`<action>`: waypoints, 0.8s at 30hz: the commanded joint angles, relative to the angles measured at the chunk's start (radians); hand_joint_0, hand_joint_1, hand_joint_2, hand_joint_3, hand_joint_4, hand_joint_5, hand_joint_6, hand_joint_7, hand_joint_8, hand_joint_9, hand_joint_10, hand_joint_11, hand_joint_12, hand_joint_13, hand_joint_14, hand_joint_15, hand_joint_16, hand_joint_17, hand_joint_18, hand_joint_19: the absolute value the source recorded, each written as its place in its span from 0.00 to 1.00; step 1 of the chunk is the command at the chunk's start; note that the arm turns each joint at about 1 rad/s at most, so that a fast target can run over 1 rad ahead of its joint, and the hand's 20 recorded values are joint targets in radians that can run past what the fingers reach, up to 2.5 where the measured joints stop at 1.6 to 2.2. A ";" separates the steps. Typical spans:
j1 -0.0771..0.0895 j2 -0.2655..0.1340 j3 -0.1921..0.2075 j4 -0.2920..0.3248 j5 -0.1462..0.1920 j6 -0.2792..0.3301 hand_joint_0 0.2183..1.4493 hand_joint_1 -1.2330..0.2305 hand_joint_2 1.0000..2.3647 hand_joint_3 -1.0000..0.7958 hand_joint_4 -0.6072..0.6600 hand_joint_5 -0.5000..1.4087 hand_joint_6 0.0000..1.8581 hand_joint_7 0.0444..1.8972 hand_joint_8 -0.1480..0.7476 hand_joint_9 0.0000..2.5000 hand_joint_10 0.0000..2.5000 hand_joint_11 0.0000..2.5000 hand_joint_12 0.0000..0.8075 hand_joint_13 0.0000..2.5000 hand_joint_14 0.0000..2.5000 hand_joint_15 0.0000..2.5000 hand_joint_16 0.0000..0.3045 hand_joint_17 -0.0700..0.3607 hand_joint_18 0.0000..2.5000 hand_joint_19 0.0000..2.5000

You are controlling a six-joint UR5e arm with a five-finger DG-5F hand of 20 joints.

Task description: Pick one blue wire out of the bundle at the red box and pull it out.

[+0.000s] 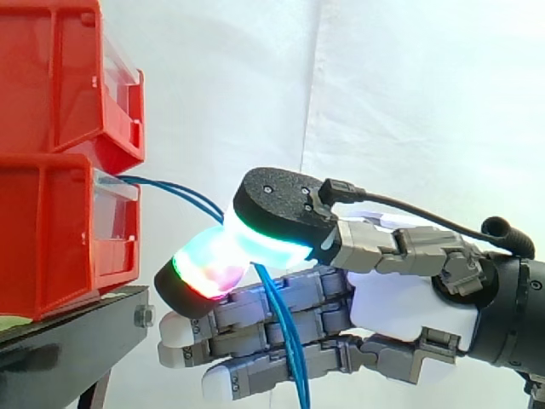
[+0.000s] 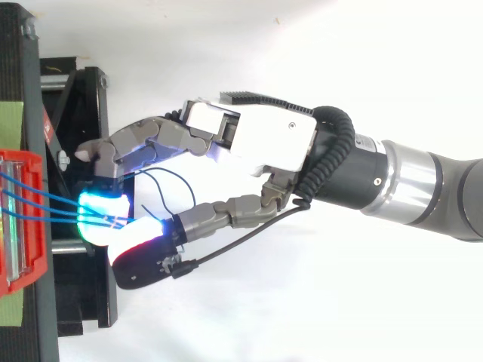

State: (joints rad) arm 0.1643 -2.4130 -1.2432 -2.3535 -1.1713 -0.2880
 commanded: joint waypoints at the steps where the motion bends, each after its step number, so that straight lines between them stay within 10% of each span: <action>1: -0.003 0.002 0.002 -0.003 -0.010 0.004 0.37 0.26 0.00 0.30 0.71 0.15 0.47 0.48 0.57 0.26 0.00 0.15 0.55 0.18 0.00 0.03 0.19 0.47 0.24 0.13; 17: -0.008 0.000 0.002 -0.009 -0.022 0.010 0.26 0.49 0.00 0.28 0.72 0.16 0.46 0.48 0.59 0.28 0.00 0.15 0.56 0.19 0.00 0.05 0.20 0.48 0.24 0.16; 24: -0.009 0.002 0.002 -0.010 -0.024 0.010 0.32 0.39 0.01 0.37 0.71 0.16 0.46 0.51 0.59 0.29 0.00 0.17 0.55 0.20 0.00 0.05 0.19 0.47 0.24 0.15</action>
State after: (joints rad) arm 0.1563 -2.4122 -1.2410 -2.3635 -1.1946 -0.2777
